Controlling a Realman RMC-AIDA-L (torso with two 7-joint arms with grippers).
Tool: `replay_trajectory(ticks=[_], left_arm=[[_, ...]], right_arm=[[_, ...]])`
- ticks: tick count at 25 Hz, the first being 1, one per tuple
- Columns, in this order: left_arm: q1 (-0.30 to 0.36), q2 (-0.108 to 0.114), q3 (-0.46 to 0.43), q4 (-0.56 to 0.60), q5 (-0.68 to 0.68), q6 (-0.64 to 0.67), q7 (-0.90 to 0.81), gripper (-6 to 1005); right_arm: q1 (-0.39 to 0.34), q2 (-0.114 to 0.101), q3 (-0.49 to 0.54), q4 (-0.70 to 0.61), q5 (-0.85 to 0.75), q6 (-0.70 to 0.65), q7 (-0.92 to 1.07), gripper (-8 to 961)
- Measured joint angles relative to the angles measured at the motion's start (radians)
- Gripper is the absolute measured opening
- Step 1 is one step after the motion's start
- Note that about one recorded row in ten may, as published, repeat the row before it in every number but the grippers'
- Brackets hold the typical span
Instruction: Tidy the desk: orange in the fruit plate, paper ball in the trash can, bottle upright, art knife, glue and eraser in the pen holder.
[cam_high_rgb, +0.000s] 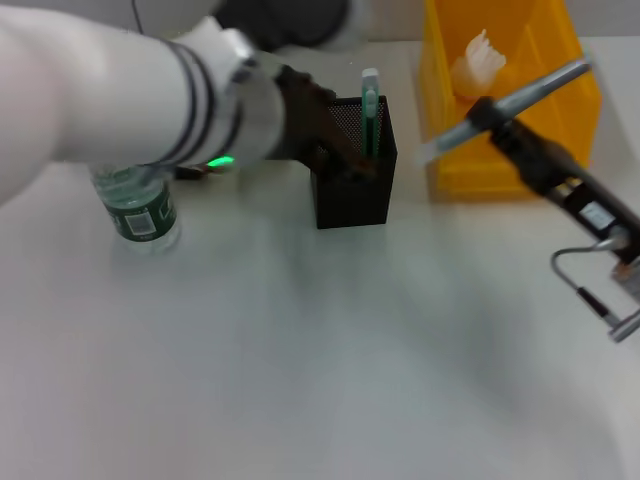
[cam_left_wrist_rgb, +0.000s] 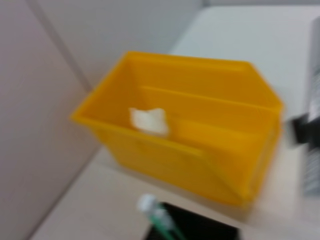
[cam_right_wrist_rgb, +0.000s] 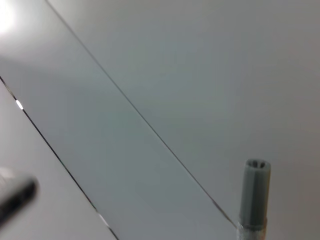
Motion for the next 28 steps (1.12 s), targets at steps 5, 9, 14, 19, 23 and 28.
replay_trajectory(ticks=[5,9,14,19,23,28], left_arm=[[0.116,0.001,-0.001,0.048,-0.013,-0.117,0.057,708],[0.229,0.001,0.039,0.085,-0.026,-0.259,0.136,768],[0.273,0.002,0.05,0.082,-0.043,-0.325,0.142,768],[0.293,0.003,0.059,0.068,-0.051,-0.371,0.144,769],[0.306,0.003,0.068,0.069,-0.054,-0.404,0.144,769],[0.358,0.006,0.08,0.07,-0.251,-0.52,0.252,768]], right_arm=[[0.033,-0.001,0.002,-0.085,0.0,-0.136,0.342,138],[0.075,-0.002,0.002,-0.122,0.004,-0.169,0.578,138],[0.116,-0.004,0.002,-0.158,0.052,-0.246,0.803,138],[0.106,-0.004,0.002,-0.142,0.147,-0.328,0.858,138],[0.069,0.0,0.002,-0.135,0.204,-0.323,0.833,137],[0.043,0.0,0.003,-0.132,0.211,-0.286,0.763,137]])
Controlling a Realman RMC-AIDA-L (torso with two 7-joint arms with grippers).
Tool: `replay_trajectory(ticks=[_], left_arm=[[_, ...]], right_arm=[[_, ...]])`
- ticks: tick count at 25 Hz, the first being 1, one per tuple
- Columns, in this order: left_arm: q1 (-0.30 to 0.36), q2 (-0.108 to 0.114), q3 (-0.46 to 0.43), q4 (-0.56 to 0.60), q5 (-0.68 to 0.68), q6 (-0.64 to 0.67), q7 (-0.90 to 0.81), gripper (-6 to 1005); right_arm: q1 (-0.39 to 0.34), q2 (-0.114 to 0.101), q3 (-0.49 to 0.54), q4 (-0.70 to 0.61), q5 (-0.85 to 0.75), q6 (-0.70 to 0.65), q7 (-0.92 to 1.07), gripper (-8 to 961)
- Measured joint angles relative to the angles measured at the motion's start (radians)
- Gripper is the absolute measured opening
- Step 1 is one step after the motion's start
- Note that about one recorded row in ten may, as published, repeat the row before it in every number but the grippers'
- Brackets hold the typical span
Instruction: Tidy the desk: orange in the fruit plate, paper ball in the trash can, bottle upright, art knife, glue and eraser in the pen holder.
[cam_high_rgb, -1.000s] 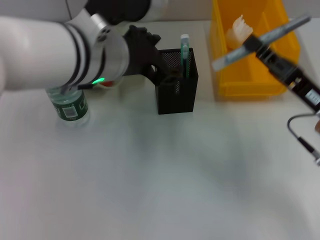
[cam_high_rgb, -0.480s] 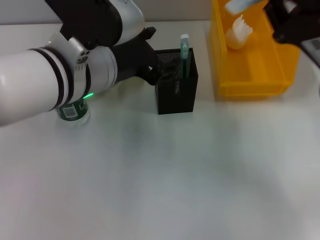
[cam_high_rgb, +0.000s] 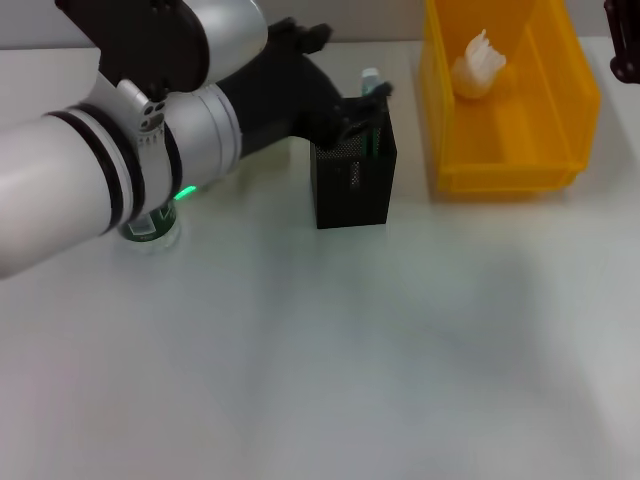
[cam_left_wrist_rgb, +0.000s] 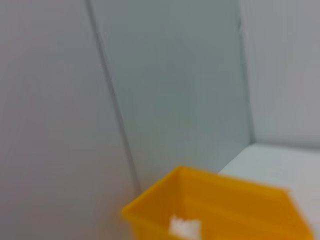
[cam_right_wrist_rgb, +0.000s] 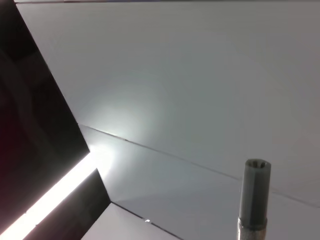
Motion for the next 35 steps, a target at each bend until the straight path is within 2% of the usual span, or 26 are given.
replay_trajectory(ticks=[1,2,5,6,9,11,12,13,14,16,17,18,19,20,22,23,24,25,26,27,28,32,35], left_arm=[[0.003,0.0,-0.003,-0.005,-0.059,-0.005,0.038,767],[0.005,0.001,-0.019,-0.016,-0.182,-0.009,0.119,767],[0.005,0.001,-0.054,-0.044,-0.365,-0.001,0.236,765],[0.005,0.001,-0.054,-0.044,-0.365,-0.001,0.236,765],[0.001,0.001,-0.097,-0.084,-0.537,0.033,0.367,763],[-0.012,-0.001,-0.149,-0.146,-0.71,0.085,0.485,761],[-0.034,-0.002,-0.2,-0.223,-0.858,0.152,0.59,760],[-0.034,-0.002,-0.2,-0.223,-0.858,0.152,0.59,759],[-0.06,-0.002,-0.252,-0.308,-0.982,0.234,0.682,758],[-0.075,-0.002,-0.277,-0.348,-1.028,0.269,0.718,757],[-0.111,-0.002,-0.329,-0.447,-1.111,0.357,0.78,757],[-0.111,-0.002,-0.329,-0.447,-1.111,0.357,0.78,757],[-0.141,-0.002,-0.362,-0.521,-1.157,0.417,0.82,757],[-0.141,-0.002,-0.362,-0.521,-1.157,0.417,0.82,757],[-0.183,-0.003,-0.413,-0.649,-1.235,0.512,0.908,757],[-0.183,-0.003,-0.413,-0.649,-1.235,0.512,0.908,757],[-0.199,-0.003,-0.427,-0.698,-1.268,0.548,0.95,757],[-0.228,-0.003,-0.451,-0.789,-1.32,0.609,1.023,757],[-0.228,-0.003,-0.451,-0.789,-1.32,0.609,1.023,757],[-0.259,-0.003,-0.476,-0.88,-1.366,0.679,1.098,757],[-0.259,-0.003,-0.476,-0.88,-1.366,0.679,1.098,757],[-0.331,-0.003,-0.525,-1.054,-1.416,0.833,1.212,758],[-0.339,-0.004,-0.528,-1.07,-1.416,0.841,1.215,758]], right_arm=[[-0.003,0.0,0.0,0.0,0.0,0.004,-0.012,137],[-0.004,0.001,0.0,0.0,0.001,0.006,-0.028,137],[-0.004,0.001,-0.004,0.0,0.001,0.007,-0.048,136],[-0.004,0.001,-0.004,0.0,0.001,0.007,-0.048,136],[-0.006,0.001,-0.005,0.0,-0.001,0.007,-0.058,136],[-0.006,0.001,-0.006,0.0,-0.005,0.006,-0.064,136],[-0.007,0.001,-0.006,0.0,-0.005,0.0,-0.074,136],[-0.007,0.001,-0.006,0.0,-0.005,0.0,-0.074,136],[-0.009,0.001,-0.008,0.0,-0.006,-0.003,-0.082,137],[-0.01,0.001,-0.011,0.0,-0.006,-0.003,-0.083,137],[-0.012,0.001,-0.016,0.004,-0.007,-0.004,-0.089,137],[-0.012,0.001,-0.016,0.004,-0.007,-0.004,-0.089,137],[-0.014,0.001,-0.017,0.01,-0.008,-0.004,-0.1,136],[-0.014,0.001,-0.017,0.01,-0.008,-0.004,-0.1,136],[-0.017,0.002,-0.022,0.018,-0.009,-0.004,-0.123,136],[-0.017,0.002,-0.022,0.018,-0.009,-0.004,-0.123,136],[-0.018,0.002,-0.034,0.021,-0.009,-0.003,-0.14,136],[-0.018,0.002,-0.041,0.022,-0.009,-0.002,-0.149,137],[-0.018,0.002,-0.041,0.022,-0.009,-0.002,-0.149,137],[-0.019,0.003,-0.057,0.027,-0.009,0.001,-0.173,137],[-0.019,0.003,-0.057,0.027,-0.009,0.001,-0.173,137],[-0.014,0.003,-0.089,0.043,-0.009,0.005,-0.241,136],[-0.011,0.003,-0.104,0.045,-0.009,0.005,-0.268,136]])
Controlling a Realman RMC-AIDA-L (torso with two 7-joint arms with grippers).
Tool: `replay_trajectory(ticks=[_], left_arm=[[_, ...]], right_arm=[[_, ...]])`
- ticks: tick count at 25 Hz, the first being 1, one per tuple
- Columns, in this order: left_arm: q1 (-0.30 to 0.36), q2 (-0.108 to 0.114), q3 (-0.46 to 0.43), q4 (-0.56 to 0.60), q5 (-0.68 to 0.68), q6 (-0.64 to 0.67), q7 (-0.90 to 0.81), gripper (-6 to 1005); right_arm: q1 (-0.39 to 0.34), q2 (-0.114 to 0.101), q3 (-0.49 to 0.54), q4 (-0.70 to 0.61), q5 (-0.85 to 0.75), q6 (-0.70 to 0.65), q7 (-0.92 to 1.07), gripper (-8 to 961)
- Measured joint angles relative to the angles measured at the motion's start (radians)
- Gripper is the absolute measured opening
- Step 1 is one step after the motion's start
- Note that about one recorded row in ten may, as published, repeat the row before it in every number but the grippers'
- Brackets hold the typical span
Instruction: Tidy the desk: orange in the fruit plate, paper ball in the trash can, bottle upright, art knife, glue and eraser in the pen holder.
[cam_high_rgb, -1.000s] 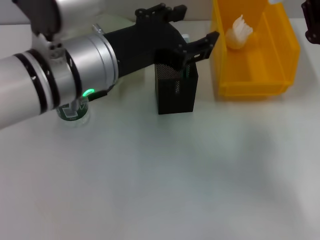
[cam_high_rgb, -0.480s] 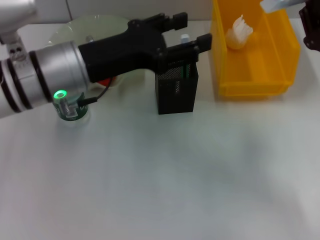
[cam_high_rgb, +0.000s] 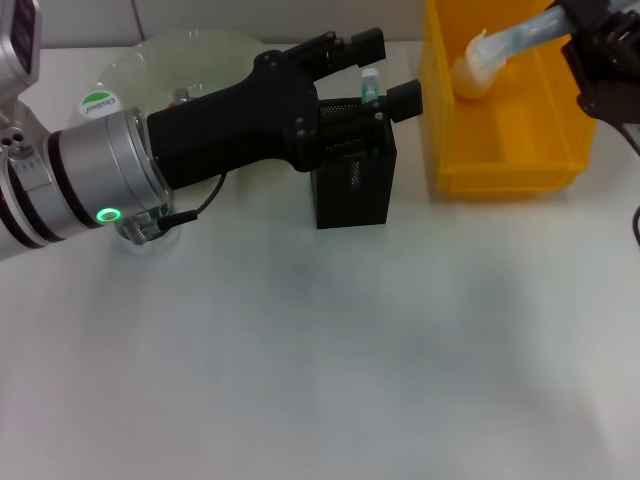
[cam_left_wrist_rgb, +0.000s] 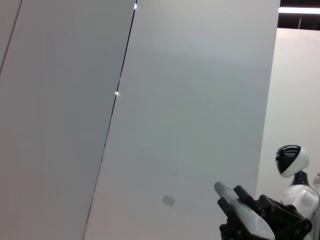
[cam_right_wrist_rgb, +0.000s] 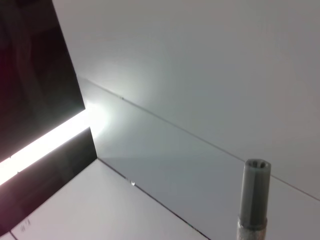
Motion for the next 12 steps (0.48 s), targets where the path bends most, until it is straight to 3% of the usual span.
replay_trajectory(ticks=[12], left_arm=[[-0.004,-0.008,0.008,-0.009,-0.013,0.016,0.002,757]], right_arm=[[0.033,0.003,-0.029,0.077,-0.001,0.002,-0.149,135]])
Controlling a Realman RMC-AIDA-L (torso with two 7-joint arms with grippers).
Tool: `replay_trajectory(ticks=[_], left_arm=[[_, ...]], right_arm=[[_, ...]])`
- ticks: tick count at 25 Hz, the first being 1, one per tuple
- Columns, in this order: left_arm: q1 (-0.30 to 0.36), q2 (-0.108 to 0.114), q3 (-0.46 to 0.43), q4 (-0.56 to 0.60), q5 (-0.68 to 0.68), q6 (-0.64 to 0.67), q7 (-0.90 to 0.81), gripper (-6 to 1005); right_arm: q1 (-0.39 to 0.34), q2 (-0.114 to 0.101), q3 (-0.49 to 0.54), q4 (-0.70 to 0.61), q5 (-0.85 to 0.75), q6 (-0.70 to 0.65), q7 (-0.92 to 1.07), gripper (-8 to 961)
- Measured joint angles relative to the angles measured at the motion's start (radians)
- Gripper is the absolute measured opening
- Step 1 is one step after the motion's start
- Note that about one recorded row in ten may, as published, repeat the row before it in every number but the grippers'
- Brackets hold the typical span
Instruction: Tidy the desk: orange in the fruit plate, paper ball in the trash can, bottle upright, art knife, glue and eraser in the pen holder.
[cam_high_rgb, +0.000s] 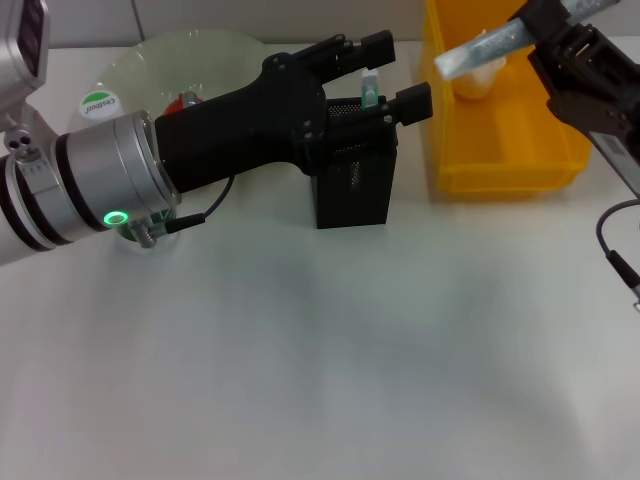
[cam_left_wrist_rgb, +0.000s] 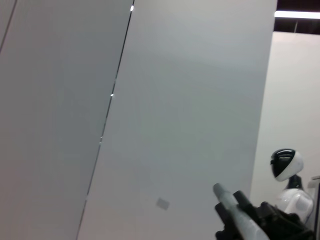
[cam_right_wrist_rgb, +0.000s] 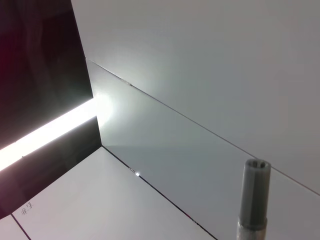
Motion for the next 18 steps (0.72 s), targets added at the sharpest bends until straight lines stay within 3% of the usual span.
replay_trajectory(ticks=[18], left_arm=[[0.008,0.001,0.065,-0.005,-0.084,0.025,0.035,757]], right_arm=[[0.039,0.001,-0.003,0.047,-0.006,0.017,-0.038,135]])
